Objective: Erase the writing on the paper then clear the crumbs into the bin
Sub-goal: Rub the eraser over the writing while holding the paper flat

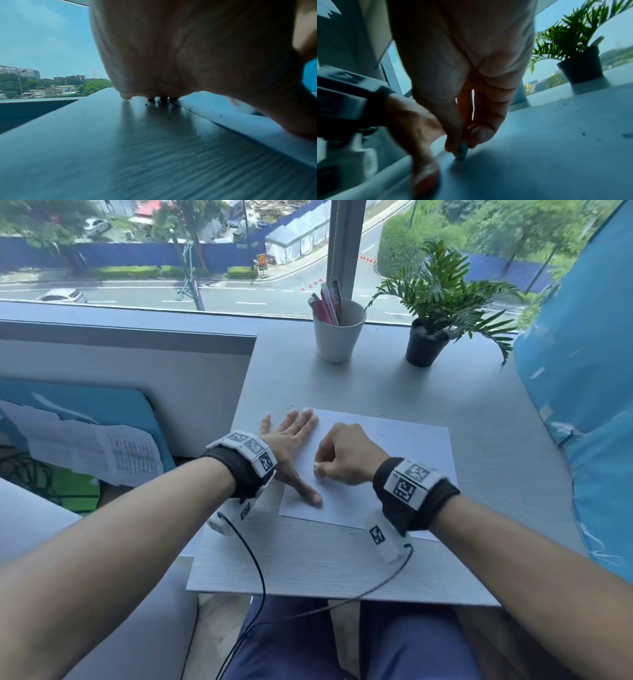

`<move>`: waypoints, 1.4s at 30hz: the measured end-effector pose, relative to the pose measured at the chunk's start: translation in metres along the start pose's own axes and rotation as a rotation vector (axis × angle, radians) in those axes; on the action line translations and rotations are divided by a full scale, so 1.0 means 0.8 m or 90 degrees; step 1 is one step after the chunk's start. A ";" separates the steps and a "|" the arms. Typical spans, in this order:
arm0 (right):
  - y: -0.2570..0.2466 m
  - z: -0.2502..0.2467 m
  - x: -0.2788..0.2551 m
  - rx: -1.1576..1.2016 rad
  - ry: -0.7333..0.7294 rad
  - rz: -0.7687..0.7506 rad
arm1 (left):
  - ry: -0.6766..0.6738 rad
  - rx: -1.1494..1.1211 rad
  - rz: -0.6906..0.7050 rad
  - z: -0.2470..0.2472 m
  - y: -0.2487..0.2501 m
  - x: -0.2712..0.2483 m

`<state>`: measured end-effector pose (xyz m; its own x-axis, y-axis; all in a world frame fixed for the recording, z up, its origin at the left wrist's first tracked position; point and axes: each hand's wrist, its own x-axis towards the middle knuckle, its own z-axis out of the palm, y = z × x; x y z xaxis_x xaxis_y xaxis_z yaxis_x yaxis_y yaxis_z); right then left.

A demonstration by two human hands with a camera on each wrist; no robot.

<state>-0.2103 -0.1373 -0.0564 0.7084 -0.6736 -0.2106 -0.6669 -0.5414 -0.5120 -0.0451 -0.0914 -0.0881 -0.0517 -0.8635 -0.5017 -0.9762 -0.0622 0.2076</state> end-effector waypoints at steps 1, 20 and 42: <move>-0.002 0.003 -0.008 -0.010 -0.038 -0.013 | 0.003 0.000 0.001 0.002 -0.001 0.000; 0.014 0.002 0.014 0.016 0.061 0.024 | 0.051 0.069 0.000 -0.003 0.008 -0.009; -0.008 0.015 -0.010 -0.008 0.043 -0.004 | 0.002 0.091 -0.014 0.011 0.017 -0.025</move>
<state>-0.2090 -0.1220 -0.0616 0.6957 -0.7025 -0.1499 -0.6654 -0.5517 -0.5028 -0.0592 -0.0704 -0.0822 -0.0296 -0.8644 -0.5019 -0.9971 -0.0096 0.0753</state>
